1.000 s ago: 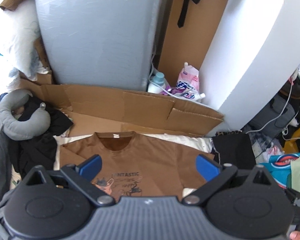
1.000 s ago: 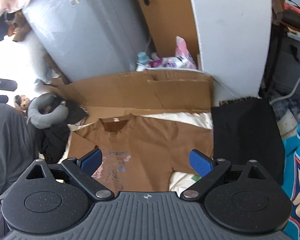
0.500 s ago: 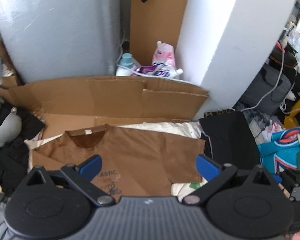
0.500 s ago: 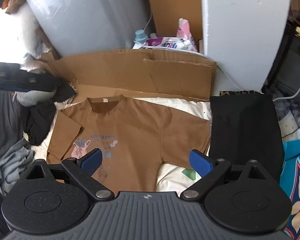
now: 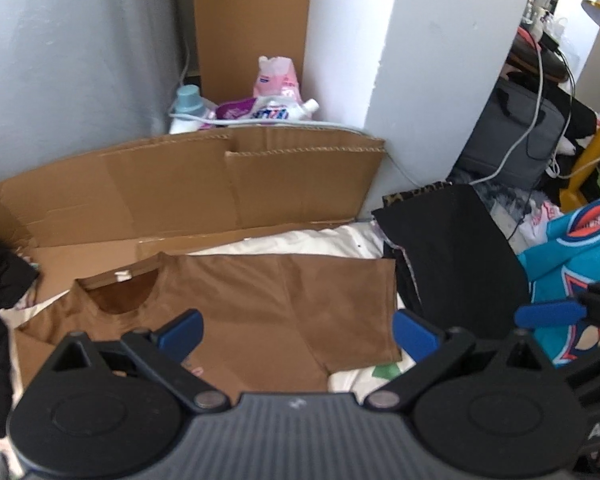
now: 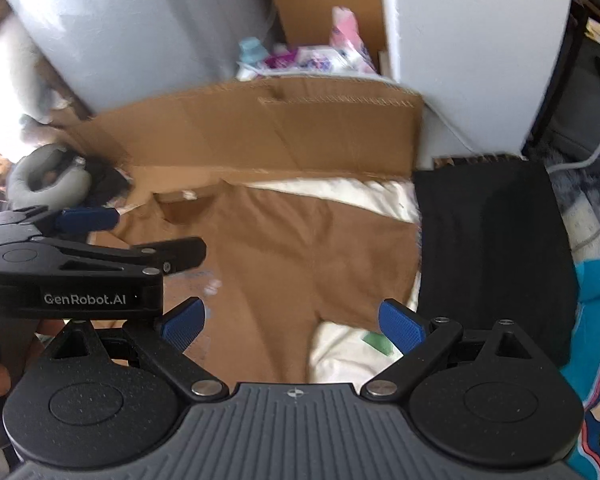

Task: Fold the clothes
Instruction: 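Raise both open tools and move them toward the black cloth beside the shirt, then move the open right tool to the shirt side edge and close it, then lift and fold the held shirt side over the body with the right tool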

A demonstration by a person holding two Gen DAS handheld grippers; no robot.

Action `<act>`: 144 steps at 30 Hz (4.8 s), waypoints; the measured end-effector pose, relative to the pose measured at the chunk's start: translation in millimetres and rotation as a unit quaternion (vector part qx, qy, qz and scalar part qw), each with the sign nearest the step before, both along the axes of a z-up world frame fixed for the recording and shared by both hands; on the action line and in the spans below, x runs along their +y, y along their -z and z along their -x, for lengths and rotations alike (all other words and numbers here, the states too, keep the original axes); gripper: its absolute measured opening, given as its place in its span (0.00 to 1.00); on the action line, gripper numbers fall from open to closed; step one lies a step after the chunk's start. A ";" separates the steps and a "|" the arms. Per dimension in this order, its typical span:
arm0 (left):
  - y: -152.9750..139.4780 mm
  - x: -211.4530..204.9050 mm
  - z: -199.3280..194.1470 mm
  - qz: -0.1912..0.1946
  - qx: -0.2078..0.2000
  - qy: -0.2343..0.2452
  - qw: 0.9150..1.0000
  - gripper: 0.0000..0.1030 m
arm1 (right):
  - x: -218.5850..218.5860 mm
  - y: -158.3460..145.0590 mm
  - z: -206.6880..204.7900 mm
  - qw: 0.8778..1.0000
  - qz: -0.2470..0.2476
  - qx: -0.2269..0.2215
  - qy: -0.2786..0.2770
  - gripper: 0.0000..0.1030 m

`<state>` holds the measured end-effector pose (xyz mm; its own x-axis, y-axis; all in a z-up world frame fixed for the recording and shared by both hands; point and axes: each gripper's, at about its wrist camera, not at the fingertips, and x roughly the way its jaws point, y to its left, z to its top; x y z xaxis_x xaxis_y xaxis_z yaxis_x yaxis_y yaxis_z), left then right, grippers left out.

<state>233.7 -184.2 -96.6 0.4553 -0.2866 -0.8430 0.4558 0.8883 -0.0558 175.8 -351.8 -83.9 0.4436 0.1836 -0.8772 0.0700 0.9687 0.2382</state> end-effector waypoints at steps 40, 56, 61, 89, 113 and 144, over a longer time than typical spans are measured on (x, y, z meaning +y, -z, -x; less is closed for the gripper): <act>126.4 22.5 -8.3 -0.037 0.070 -0.008 0.997 0.90 | -42.1 220.7 8.0 0.993 -0.043 -0.072 0.082 0.94; 147.6 -6.1 -18.1 -0.035 0.098 0.021 0.994 0.81 | -52.5 284.4 31.8 0.983 -0.077 -0.121 0.114 0.81; 153.3 -3.1 -19.1 -0.034 0.105 0.008 0.994 0.79 | -56.2 295.6 29.0 0.977 -0.118 -0.102 0.147 0.69; 176.2 -2.6 -24.2 -0.031 0.138 0.027 0.990 0.68 | -68.6 320.2 -6.9 0.941 -0.191 -0.037 0.276 0.07; 242.4 -35.3 -25.7 -0.038 0.117 0.136 0.983 0.16 | -49.5 286.9 -1.4 0.952 -0.189 -0.119 0.211 0.04; 280.2 -45.4 -16.2 -0.031 0.127 0.172 0.976 0.12 | -63.2 260.1 -18.0 0.947 -0.256 -0.131 0.146 0.04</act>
